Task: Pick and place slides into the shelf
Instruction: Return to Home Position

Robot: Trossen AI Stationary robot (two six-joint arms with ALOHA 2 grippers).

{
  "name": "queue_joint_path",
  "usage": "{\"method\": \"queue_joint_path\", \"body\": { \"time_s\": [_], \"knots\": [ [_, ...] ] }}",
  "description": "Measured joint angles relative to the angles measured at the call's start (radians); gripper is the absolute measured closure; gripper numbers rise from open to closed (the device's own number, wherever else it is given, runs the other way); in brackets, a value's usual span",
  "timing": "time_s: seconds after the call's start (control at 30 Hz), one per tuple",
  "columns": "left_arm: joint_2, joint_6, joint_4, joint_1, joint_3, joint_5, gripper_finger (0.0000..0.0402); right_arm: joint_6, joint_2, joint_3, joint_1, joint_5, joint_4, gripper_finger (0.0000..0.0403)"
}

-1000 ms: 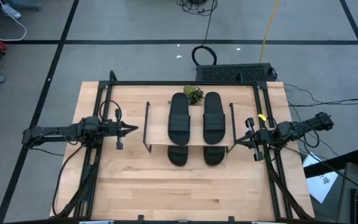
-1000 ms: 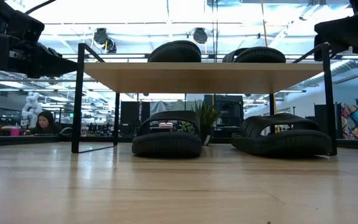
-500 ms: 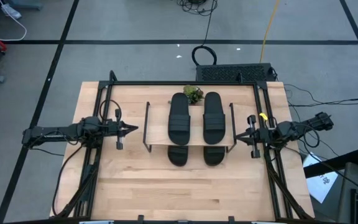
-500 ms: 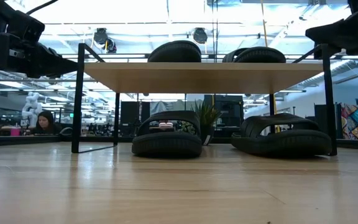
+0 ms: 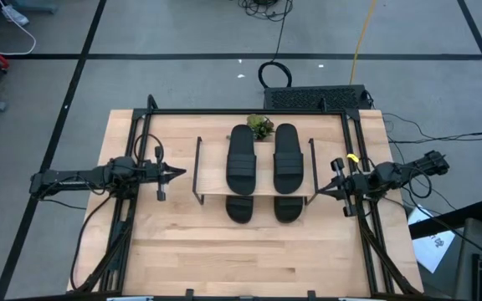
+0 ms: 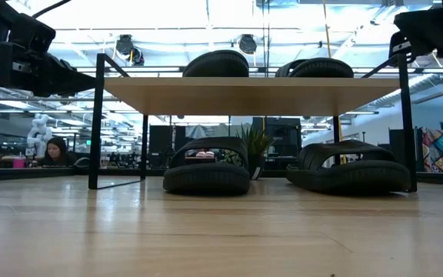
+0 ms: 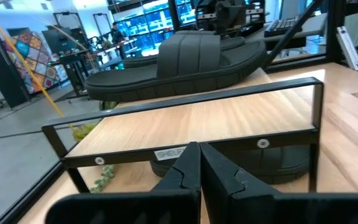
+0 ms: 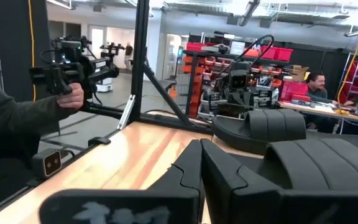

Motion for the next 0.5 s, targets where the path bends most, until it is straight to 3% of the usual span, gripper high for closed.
{"method": "queue_joint_path", "body": {
  "time_s": [0.23,0.5],
  "knots": [
    [0.000,0.001,0.009,0.000,0.000,-0.065,0.0389,-0.001,0.000,0.000,0.000,0.001,-0.002,0.0403],
    [0.000,-0.003,0.032,0.000,-0.002,-0.070,0.0384,-0.003,0.000,0.000,0.000,0.000,-0.004,0.0403]
  ]
}}
